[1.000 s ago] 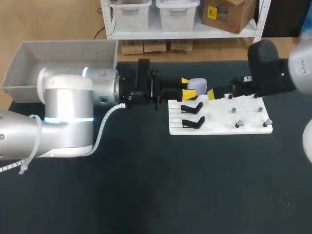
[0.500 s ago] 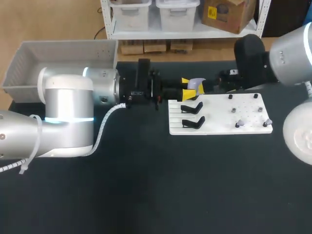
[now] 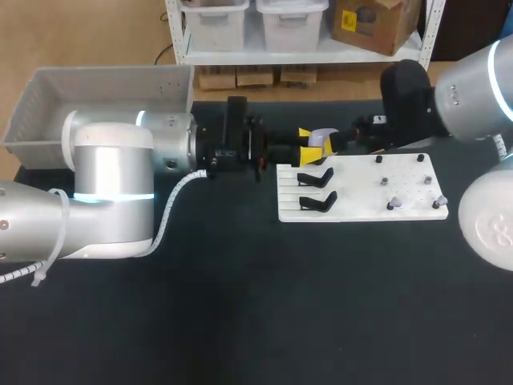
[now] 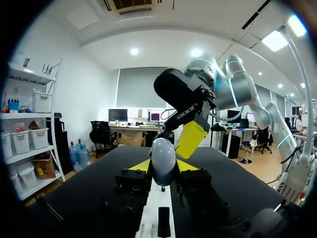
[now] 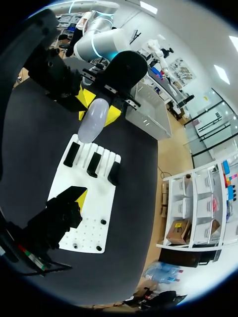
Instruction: Pick up each earbud case from the left stands, insert the matching earbuds, close the lid, and place the case in the box.
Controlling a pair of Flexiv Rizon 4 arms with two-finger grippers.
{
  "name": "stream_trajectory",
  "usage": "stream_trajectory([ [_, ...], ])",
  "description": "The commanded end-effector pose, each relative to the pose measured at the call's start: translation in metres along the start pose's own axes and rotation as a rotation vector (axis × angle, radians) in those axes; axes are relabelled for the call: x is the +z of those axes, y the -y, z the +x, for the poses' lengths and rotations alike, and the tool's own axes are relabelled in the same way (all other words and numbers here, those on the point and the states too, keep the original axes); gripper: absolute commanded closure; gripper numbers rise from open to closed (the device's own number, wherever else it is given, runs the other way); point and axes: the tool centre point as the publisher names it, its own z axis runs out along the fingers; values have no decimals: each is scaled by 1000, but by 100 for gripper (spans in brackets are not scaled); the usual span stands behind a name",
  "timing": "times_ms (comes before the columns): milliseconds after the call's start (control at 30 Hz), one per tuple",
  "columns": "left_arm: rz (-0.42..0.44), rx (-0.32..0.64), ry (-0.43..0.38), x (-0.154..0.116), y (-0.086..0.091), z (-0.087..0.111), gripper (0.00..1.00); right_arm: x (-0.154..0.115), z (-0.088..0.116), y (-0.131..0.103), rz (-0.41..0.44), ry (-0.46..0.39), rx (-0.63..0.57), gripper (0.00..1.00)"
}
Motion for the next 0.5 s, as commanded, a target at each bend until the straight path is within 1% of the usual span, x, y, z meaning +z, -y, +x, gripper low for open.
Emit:
stream_trajectory([
  [33, 1, 0, -1, 0, -1, 0, 100, 3, -1, 0, 9, 8, 5, 0],
  [200, 1, 0, -1, 0, -1, 0, 100, 0, -6, 1, 23, 31, 6, 0],
  [367, 1, 0, -1, 0, -1, 0, 100, -12, -13, -1, 34, 83, -2, 0],
  [433, 1, 0, -1, 0, -1, 0, 100, -19, -15, -1, 54, 102, -19, 0],
  [500, 1, 0, -1, 0, -1, 0, 100, -26, -15, -2, 97, 112, -64, 0],
])
